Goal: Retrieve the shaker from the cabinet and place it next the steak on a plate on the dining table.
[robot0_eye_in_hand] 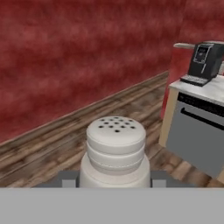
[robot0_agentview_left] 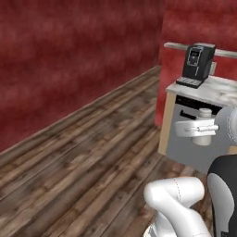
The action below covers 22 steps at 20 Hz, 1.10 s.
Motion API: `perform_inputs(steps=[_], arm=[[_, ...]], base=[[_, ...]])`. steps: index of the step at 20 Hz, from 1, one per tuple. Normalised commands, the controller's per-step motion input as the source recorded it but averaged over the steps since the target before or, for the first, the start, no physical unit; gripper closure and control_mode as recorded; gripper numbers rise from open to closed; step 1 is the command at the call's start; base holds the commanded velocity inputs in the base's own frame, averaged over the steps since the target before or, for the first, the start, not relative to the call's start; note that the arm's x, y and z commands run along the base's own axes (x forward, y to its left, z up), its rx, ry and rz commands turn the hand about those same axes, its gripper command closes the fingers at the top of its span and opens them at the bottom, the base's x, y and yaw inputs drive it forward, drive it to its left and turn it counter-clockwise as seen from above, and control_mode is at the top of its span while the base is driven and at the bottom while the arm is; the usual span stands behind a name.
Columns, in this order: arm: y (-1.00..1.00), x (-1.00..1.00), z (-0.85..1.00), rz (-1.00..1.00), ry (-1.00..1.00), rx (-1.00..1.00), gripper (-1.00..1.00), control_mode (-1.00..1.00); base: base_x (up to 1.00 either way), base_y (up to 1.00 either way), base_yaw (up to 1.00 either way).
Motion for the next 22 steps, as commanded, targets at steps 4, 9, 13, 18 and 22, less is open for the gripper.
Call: perform_inputs(steps=[4, 9, 13, 18, 22], arm=[[0.00, 0.00, 0.00, 0.00, 0.00, 0.00, 1.00, 1.00], [0.00, 0.00, 0.00, 0.00, 0.00, 0.00, 1.00, 1.00], [0.00, 0.00, 0.00, 0.00, 0.00, 0.00, 1.00, 1.00], [0.00, 0.00, 0.00, 0.00, 0.00, 0.00, 1.00, 1.00], [0.00, 0.00, 0.00, 0.00, 0.00, 0.00, 1.00, 1.00]], base=[[1.00, -0.25, 0.00], [1.00, -0.11, 0.00], [1.00, 0.03, 0.00], [1.00, 0.16, -0.02], [1.00, 0.10, -0.03]])
